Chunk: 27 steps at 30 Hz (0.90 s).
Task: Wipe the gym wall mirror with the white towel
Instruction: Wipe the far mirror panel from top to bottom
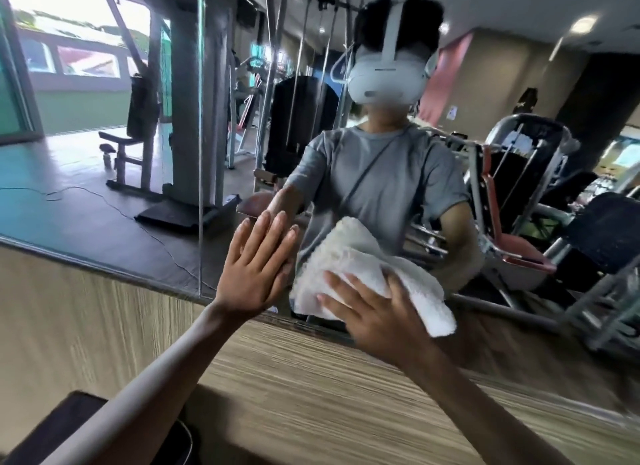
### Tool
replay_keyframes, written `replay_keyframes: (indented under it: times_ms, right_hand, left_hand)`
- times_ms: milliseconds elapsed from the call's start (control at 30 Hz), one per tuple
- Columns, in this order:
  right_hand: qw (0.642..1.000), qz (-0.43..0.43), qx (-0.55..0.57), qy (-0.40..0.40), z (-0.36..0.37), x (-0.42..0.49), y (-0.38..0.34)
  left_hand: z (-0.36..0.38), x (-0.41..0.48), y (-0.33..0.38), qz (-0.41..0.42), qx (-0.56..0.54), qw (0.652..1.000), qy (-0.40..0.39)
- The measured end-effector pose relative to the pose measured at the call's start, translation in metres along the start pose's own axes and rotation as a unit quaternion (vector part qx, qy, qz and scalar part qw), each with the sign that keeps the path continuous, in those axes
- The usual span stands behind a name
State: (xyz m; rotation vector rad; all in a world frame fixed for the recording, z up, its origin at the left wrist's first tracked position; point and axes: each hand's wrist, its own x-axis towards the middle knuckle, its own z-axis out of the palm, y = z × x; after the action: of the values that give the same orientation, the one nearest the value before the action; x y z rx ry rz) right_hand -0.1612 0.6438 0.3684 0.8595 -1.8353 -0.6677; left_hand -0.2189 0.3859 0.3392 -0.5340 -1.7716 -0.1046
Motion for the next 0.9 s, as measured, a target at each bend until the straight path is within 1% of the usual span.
replay_keyframes:
  times_ms: [33,100,133,233,267,300,333,400,433,467,500,533,567,633,667,700,733,767,833,867,900]
  right_hand:
    - [1.000,-0.016,0.007,-0.008,-0.004,-0.006,0.009]
    - [0.999,-0.007,0.028,-0.015,-0.016,-0.005,0.028]
    - [0.999,0.020,0.033,-0.009,-0.022,0.003,0.035]
    - [0.986,0.157,0.037,0.048,-0.031,0.037,0.031]
    - [0.980,0.188,0.035,0.050,-0.029,0.046,0.020]
    - [0.979,0.195,0.034,0.041,-0.025,0.049,0.006]
    - [0.984,0.173,0.032,0.028,-0.018,0.046,-0.008]
    - [0.998,0.058,0.032,-0.006,-0.003,0.021,-0.023]
    - [0.999,-0.003,0.031,-0.022,0.001,0.004,-0.020]
    - [0.998,-0.047,0.033,-0.033,0.001,-0.013,-0.012]
    - [0.997,-0.065,0.038,-0.035,-0.002,-0.025,0.001]
    - [0.997,-0.059,0.040,-0.032,-0.007,-0.031,0.016]
    - [0.998,-0.030,0.041,-0.028,-0.013,-0.030,0.029]
    - [0.996,0.079,0.034,0.006,-0.023,-0.009,0.036]
    - [0.990,0.137,0.032,0.025,-0.025,0.005,0.027]
    - [0.983,0.176,0.034,0.032,-0.023,0.017,0.012]
    - [0.982,0.182,0.045,0.026,-0.018,0.023,-0.008]
    - [0.987,0.153,0.058,0.007,-0.009,0.021,-0.029]
    - [0.997,0.035,0.063,-0.033,0.008,-0.002,-0.056]
    - [0.997,-0.013,0.061,-0.052,0.012,-0.018,-0.056]
    - [0.995,-0.042,0.059,-0.063,0.011,-0.031,-0.047]
  left_hand:
    - [0.000,-0.005,-0.001,0.006,0.007,1.000,-0.001]
    - [0.001,-0.006,0.002,-0.001,0.008,1.000,-0.004]
    - [0.000,-0.005,0.003,-0.006,0.004,1.000,-0.008]
    - [0.000,-0.006,0.002,-0.003,0.002,1.000,-0.012]
    - [0.000,-0.007,0.001,-0.002,-0.001,1.000,-0.013]
    - [-0.001,-0.008,0.000,0.001,-0.005,1.000,-0.015]
    - [-0.001,-0.009,-0.002,0.006,-0.008,1.000,-0.017]
    - [-0.001,-0.008,-0.003,0.015,0.000,1.000,-0.010]
    - [0.000,-0.008,-0.002,0.012,0.004,1.000,-0.003]
    - [0.001,-0.008,-0.001,0.007,0.002,1.000,0.002]
    - [0.002,-0.008,0.000,0.004,-0.001,1.000,0.002]
    - [0.002,-0.009,0.002,0.006,0.000,1.000,-0.001]
    - [0.002,-0.008,0.002,0.009,0.004,1.000,-0.004]
    - [-0.001,-0.006,0.002,0.005,0.006,1.000,-0.020]
    - [-0.003,-0.005,0.002,0.001,0.000,1.000,-0.028]
    - [-0.006,-0.005,0.001,-0.001,-0.007,0.999,-0.034]
    - [-0.009,-0.005,0.000,0.000,-0.017,0.999,-0.040]
    - [-0.012,-0.004,-0.002,0.005,-0.028,0.999,-0.046]
    - [-0.016,-0.002,-0.005,0.016,-0.032,0.998,-0.047]
    - [-0.017,-0.002,-0.006,0.017,-0.029,0.998,-0.049]
    - [-0.017,-0.003,-0.004,0.014,-0.027,0.998,-0.052]
